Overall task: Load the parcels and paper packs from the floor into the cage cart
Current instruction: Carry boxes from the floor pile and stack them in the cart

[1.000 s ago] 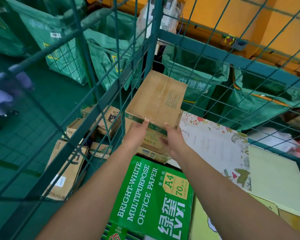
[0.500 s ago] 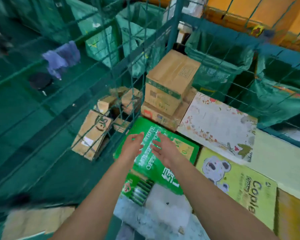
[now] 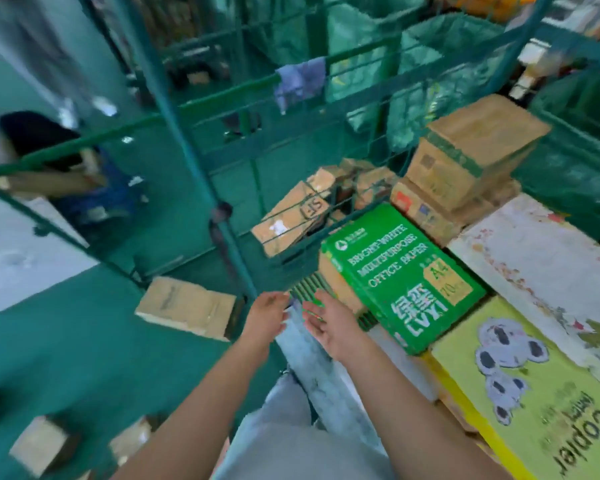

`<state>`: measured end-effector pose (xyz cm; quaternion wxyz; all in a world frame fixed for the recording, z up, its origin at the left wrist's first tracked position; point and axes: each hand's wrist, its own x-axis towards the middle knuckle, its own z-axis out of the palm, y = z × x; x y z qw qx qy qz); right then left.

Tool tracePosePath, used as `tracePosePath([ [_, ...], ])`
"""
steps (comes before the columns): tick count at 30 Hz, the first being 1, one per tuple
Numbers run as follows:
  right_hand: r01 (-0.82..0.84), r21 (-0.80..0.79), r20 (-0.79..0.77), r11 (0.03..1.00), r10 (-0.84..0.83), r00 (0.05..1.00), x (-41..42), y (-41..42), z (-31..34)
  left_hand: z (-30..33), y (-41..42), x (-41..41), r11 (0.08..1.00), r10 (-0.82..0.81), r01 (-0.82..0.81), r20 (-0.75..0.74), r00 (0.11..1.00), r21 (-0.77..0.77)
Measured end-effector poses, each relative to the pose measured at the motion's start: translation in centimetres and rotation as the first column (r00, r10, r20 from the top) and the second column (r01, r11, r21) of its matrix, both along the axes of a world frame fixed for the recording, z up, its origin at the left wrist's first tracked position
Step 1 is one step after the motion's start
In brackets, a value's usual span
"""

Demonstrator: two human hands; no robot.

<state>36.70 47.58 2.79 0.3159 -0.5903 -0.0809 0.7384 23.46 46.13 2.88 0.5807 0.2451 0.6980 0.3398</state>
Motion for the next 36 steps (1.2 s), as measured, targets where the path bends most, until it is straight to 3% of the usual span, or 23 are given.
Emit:
tracePosePath([
  [10,-0.371,-0.041,0.037,0.928,0.372,0.927,-11.8,-3.3,-0.3,-0.5,-8.7,-11.8,0.912,0.408,-0.407,0.000,0.913,-0.041],
  [19,-0.674,-0.086,0.106,0.734,0.680,0.726,-25.9,-3.8,-2.3,-2.8,-12.7,-23.3,0.714,0.698,-0.691,0.041,0.715,-0.112],
  [31,-0.828,-0.066,0.162,0.556,0.825,0.541,-47.0,-0.3,-2.2,-3.7,-10.7,-42.2,0.548,0.837,-0.832,0.044,0.546,-0.084],
  [36,-0.905,-0.054,0.145,0.423,0.900,0.412,-53.7,-2.4,-1.7,-3.3,-13.5,-47.9,0.427,0.904,-0.902,0.041,0.425,-0.070],
])
